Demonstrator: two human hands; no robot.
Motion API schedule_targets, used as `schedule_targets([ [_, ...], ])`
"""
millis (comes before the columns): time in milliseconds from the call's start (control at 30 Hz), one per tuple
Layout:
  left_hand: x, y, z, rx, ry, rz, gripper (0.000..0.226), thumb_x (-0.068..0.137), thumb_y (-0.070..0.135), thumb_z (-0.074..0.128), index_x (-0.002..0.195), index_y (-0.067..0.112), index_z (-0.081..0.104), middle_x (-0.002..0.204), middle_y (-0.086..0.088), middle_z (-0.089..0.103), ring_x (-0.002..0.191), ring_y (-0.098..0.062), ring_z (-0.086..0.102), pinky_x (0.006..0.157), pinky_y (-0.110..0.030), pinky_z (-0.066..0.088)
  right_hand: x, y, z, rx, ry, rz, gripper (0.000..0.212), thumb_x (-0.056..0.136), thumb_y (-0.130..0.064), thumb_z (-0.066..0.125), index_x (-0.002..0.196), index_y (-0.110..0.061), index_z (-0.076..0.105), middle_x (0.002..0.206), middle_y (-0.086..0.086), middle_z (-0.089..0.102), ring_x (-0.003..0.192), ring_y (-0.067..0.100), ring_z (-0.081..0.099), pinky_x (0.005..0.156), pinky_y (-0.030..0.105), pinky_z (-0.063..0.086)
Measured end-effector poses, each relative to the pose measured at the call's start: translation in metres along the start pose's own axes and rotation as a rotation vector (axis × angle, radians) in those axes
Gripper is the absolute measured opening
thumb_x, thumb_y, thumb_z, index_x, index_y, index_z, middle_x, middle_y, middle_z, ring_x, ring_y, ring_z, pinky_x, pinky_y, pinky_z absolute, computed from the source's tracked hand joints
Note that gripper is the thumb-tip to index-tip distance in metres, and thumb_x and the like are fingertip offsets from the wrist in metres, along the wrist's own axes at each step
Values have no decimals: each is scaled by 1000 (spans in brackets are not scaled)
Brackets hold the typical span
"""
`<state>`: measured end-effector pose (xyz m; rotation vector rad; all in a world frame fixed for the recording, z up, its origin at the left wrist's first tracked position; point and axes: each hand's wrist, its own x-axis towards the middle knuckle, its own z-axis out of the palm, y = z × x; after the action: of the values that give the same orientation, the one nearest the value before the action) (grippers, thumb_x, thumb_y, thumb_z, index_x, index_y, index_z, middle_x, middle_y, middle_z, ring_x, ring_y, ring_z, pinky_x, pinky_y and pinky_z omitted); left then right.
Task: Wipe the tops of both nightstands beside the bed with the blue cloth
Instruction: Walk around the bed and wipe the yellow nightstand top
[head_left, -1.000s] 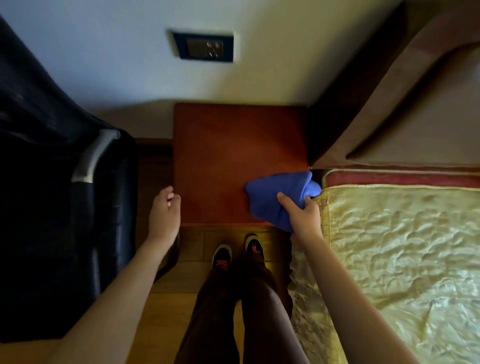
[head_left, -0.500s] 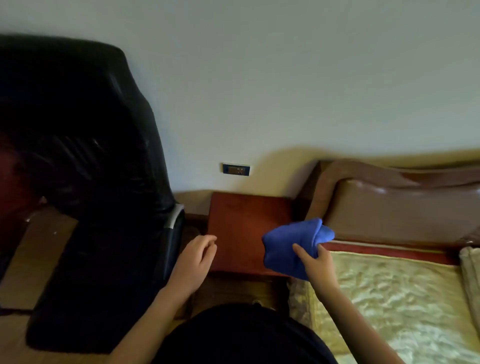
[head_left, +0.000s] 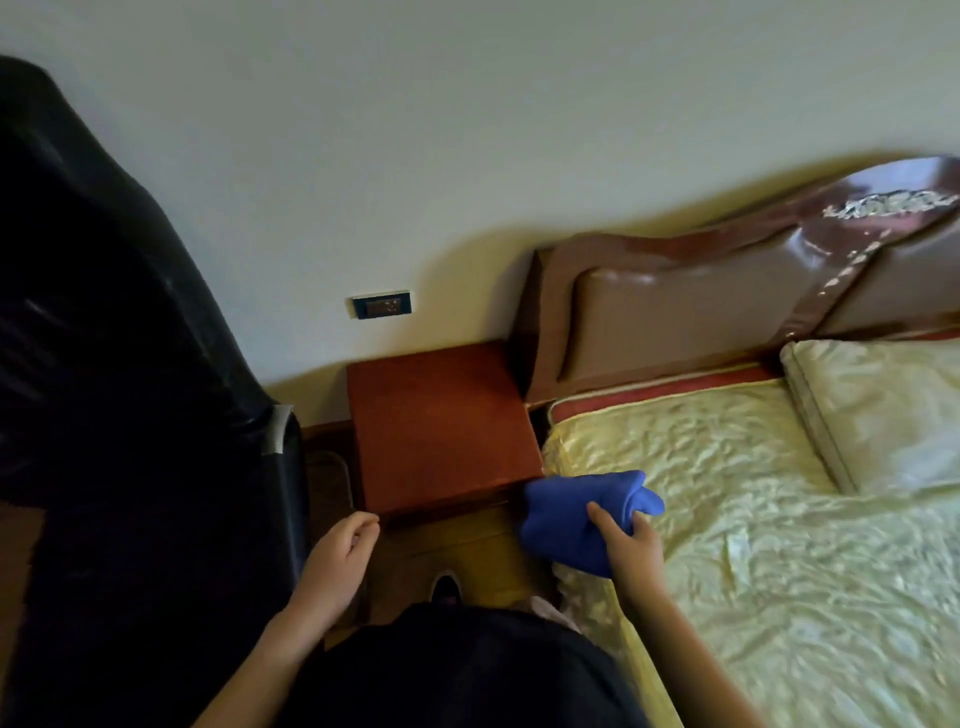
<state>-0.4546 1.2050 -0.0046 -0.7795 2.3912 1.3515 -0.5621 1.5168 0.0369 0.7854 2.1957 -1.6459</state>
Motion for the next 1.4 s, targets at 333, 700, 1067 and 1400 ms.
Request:
schedule_targets([
  [333, 13, 123, 72, 290, -376, 483, 34, 101, 32, 38, 124, 19, 59, 122, 2, 62, 116, -15, 55, 94, -29, 43, -116, 72, -115, 394, 467, 60, 12, 87, -25, 69, 93, -15, 65, 90, 3, 71, 86, 18, 69, 72, 35, 55],
  [700, -198, 101, 242, 641, -1000, 913, 29, 100, 29, 43, 120, 19, 61, 113, 4, 65, 107, -12, 59, 82, -23, 42, -380, 276, -157, 758, 1082, 241, 6, 88, -15, 69, 84, -19, 66, 86, 0, 71, 86, 17, 68, 68, 25, 53],
  [1067, -410, 48, 365, 992, -1615, 1280, 16, 98, 27, 48, 105, 27, 62, 98, 12, 65, 90, -2, 60, 72, -17, 43, -559, 388, -88, 1198, 1788, 515, 9, 85, -14, 72, 78, -16, 66, 79, 0, 71, 73, 14, 68, 65, 29, 53],
  [1400, -582, -32, 506, 1183, -1761, 1371, 18, 98, 25, 49, 104, 22, 66, 98, 2, 69, 91, -14, 64, 79, -31, 48, -632, 498, -127, 1401, 2090, 726, 15, 86, -10, 69, 78, -17, 59, 78, -5, 62, 75, 10, 58, 71, 33, 42],
])
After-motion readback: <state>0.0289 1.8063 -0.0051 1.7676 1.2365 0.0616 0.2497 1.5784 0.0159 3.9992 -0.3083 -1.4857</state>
